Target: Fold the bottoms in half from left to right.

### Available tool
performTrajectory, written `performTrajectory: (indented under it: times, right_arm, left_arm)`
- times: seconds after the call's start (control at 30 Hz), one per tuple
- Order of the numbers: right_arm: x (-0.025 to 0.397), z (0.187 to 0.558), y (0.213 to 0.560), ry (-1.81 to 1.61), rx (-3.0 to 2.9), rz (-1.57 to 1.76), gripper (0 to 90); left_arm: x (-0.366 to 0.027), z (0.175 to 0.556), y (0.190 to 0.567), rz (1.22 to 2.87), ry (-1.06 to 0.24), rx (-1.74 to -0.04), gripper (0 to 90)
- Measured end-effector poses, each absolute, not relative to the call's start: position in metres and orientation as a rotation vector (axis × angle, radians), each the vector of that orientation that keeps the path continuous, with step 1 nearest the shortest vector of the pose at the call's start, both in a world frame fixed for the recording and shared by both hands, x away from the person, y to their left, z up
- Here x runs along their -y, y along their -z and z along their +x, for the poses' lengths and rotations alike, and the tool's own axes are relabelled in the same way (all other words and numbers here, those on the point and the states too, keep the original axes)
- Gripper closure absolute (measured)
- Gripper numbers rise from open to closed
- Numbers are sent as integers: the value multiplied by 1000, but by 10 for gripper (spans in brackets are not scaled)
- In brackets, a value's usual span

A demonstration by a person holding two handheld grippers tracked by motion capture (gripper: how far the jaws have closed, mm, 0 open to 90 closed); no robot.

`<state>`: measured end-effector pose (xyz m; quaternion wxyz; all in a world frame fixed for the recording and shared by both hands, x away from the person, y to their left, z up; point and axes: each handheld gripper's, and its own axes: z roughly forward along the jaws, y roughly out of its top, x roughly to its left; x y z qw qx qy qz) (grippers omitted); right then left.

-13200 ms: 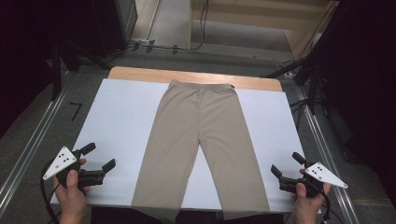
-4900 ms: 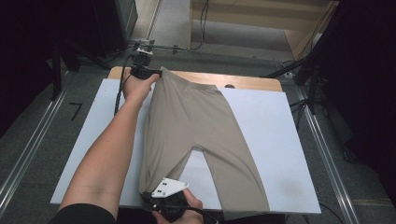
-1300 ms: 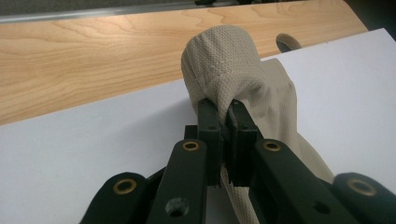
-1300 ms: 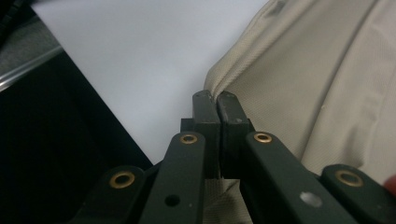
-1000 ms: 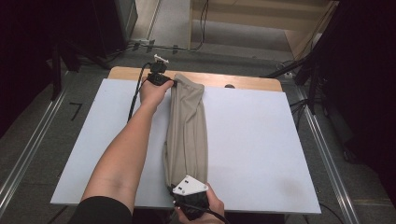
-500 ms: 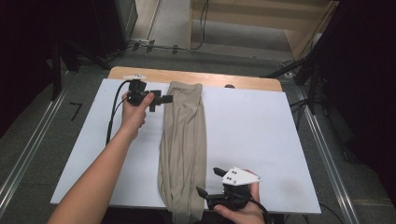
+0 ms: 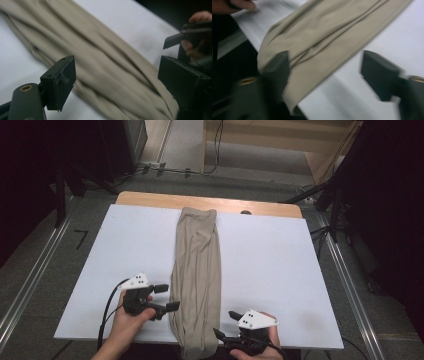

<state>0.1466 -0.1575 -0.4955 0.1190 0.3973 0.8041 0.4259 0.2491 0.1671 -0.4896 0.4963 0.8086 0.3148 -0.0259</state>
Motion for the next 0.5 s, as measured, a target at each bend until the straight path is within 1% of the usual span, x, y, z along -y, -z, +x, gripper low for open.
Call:
performTrajectory:
  times: [0.03, 0.07, 0.1, 0.13, 0.2, 0.3, 0.33, 0.4, 0.43, 0.5]
  right_arm:
    - [156, 144, 497, -1250, -2369, 1155, 453]
    - [153, 142, 499, -1252, -2390, 1144, 487]
    - [151, 140, 499, -1253, -2391, 1142, 511]
    - [149, 138, 499, -1260, -2391, 1145, 530]
    - [141, 133, 498, -1273, -2393, 1122, 544]
    - [129, 129, 500, -1217, -2418, 1060, 547]
    - [127, 129, 502, -1182, -2423, 1054, 554]
    - [127, 130, 507, -1102, -2428, 1075, 580]
    - [129, 130, 510, -1079, -2426, 1085, 588]
    - [134, 130, 514, -1066, -2433, 1114, 592]
  left_arm:
    - [-168, 241, 488, 1967, 28, -779, 193]
    - [-170, 233, 488, 1963, 7, -798, 255]
    - [-172, 227, 488, 1952, 5, -811, 318]
    - [-175, 216, 491, 1937, 22, -815, 357]
    - [-176, 200, 497, 1960, 44, -815, 416]
    - [-175, 183, 509, 2017, 63, -850, 451]
    - [-174, 180, 511, 2038, 47, -863, 460]
    - [-173, 176, 510, 2078, -4, -841, 535]
    - [-173, 177, 510, 2081, -8, -837, 539]
    - [-170, 178, 512, 2061, 41, -843, 548]
